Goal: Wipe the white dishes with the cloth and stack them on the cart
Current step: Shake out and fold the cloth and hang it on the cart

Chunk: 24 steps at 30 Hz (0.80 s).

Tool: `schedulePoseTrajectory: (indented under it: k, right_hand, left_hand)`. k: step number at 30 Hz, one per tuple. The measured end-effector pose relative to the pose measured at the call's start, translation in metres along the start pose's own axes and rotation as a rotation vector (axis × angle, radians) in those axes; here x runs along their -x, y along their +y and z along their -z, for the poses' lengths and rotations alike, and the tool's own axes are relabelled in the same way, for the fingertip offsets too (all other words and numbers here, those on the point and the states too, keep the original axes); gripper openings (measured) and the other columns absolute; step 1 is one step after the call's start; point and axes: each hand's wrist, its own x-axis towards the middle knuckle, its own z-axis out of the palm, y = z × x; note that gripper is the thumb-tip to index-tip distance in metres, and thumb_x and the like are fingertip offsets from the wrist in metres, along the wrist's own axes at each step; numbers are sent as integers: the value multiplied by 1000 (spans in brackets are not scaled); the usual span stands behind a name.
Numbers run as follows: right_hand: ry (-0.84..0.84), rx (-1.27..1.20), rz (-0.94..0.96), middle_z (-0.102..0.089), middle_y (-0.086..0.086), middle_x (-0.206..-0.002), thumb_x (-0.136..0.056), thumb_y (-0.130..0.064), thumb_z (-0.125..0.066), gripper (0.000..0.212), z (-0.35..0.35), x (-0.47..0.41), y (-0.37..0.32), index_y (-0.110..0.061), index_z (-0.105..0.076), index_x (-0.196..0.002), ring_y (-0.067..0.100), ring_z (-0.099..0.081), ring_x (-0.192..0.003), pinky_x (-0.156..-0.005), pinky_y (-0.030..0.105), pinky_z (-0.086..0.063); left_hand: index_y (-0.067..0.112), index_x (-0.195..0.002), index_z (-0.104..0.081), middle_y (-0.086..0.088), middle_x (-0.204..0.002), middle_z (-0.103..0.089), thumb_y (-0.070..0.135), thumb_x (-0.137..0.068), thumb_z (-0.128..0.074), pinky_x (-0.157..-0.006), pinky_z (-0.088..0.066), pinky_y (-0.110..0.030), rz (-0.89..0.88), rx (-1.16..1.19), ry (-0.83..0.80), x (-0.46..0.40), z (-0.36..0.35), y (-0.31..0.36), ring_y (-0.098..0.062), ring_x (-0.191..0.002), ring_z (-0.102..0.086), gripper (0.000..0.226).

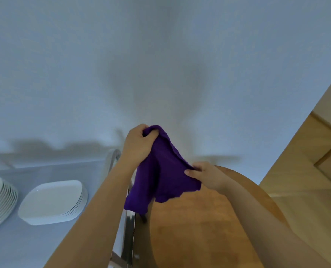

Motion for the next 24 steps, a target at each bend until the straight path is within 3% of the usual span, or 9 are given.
schedulePoseTrajectory:
  k: [3, 9, 14, 18, 21, 24]
  right_hand:
    - [140, -26, 1, -59, 2, -64, -92, -39, -55, 32, 3, -2, -6, -11, -53, -76, 12, -54, -52, -50, 25, -42]
    - [495, -128, 21, -39, 0, -55, -93, -36, -54, 42, 25, -4, -21, -14, -40, -59, 13, -35, -49, -49, 26, -31]
    - [513, -183, 43, -36, 2, -55, -92, -32, -56, 43, 32, -4, -40, -14, -37, -58, 13, -33, -50, -47, 25, -29]
    - [468, -236, 6, -41, 8, -66, -93, -32, -55, 31, 30, -2, -52, -12, -46, -70, 18, -39, -57, -49, 27, -33]
    - [464, -258, -19, -42, 8, -67, -94, -33, -53, 30, 28, 0, -56, -12, -46, -72, 18, -41, -59, -50, 27, -35]
    - [464, -330, -69, -40, 5, -62, -94, -32, -52, 37, 27, 1, -57, -14, -41, -65, 16, -40, -54, -49, 27, -34]
  left_hand:
    - [10, -82, -56, 2, -73, -56, 34, -80, -73, -58, -40, -25, 42, -162, 52, -3, 9, -14, -13, -66, -52, 29]
    - [14, -91, -58, -5, -94, -62, 28, -89, -63, -73, -47, -35, 165, -132, 40, -8, 39, -46, -21, -85, -58, 16]
    - [6, -86, -60, -6, -82, -60, 23, -97, -50, -66, -40, -31, 154, -281, -83, -9, 54, -55, -21, -75, -52, 22]
    - [8, -72, -43, -5, -69, -44, 19, -100, -39, -58, -31, -29, 216, -380, -142, -10, 52, -58, -17, -63, -39, 31]
    - [11, -82, -40, -1, -72, -44, 21, -101, -36, -55, -30, -29, 206, -366, -132, -10, 45, -58, -15, -64, -41, 22]
    - [15, -97, -48, -1, -83, -54, 34, -100, -45, -59, -35, -25, 109, -423, -128, -9, 39, -55, -16, -76, -51, 20]
